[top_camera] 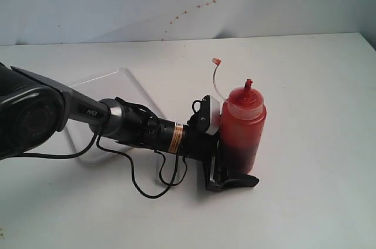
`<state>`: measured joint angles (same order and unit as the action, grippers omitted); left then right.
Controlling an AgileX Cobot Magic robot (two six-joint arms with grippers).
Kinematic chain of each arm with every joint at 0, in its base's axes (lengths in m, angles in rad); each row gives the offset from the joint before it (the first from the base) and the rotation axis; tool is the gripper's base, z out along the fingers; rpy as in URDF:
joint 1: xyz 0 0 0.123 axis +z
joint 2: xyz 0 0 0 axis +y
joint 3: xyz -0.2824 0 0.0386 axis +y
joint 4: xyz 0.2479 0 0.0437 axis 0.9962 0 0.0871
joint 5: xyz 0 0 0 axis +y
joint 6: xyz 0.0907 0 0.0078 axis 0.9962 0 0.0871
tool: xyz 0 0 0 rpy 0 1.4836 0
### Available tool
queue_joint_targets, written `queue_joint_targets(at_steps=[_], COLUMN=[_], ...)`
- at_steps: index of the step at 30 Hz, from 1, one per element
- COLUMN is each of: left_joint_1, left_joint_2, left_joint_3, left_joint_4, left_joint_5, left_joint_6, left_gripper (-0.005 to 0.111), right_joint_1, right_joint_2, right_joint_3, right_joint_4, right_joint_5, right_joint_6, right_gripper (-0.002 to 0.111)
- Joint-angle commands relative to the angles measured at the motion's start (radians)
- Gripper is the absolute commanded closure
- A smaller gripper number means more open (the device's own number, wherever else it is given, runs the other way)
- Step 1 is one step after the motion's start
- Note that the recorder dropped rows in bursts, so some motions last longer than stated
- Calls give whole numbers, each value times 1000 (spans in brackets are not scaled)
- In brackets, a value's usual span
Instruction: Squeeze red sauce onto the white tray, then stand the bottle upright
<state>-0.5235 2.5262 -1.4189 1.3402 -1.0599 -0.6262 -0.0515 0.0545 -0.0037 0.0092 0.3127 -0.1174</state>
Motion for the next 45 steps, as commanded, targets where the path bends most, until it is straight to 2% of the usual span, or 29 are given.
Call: queue_joint_targets(at_steps=[1,7,9,11,16,17,27,36,42,45], left_joint_1=[-7,-7,-7,-7,-5,-5,26,131,197,207], left_joint_2=[3,3,3,3,3,1,-35,-176,-253,-280], left_joint_3=[-7,-7,-7,-7,-7,-7,-7,-7,-5,-4], left_joint_4=[-20,-14,-14,-14,-16,-16,-18,79,89,91], left_joint_5=[11,16,29,33,33,33,-1,-21,-156,-161], left_joint_6=[50,56,56,56,58,74,83,-32,-102,-106], left_gripper=[2,4,12,30,103,106,106,106,107,107], right_joint_1=[-8,-8,-8,-8,-8,-8,-8,-8,-8,-8], right_joint_2=[-3,-3,-3,-3,-3,-3,-3,-3,-3,-3], right_joint_3=[4,4,4,4,4,4,4,4,4,4], right_joint_4=[6,6,6,6,6,6,6,6,6,6], right_joint_5=[-8,-8,-8,-8,-8,-8,-8,-8,-8,-8], right_joint_6=[-1,-1,-1,-1,-3,-3,-3,-1,-1,-1], right_gripper=[108,108,108,108,108,108,108,108,108,108])
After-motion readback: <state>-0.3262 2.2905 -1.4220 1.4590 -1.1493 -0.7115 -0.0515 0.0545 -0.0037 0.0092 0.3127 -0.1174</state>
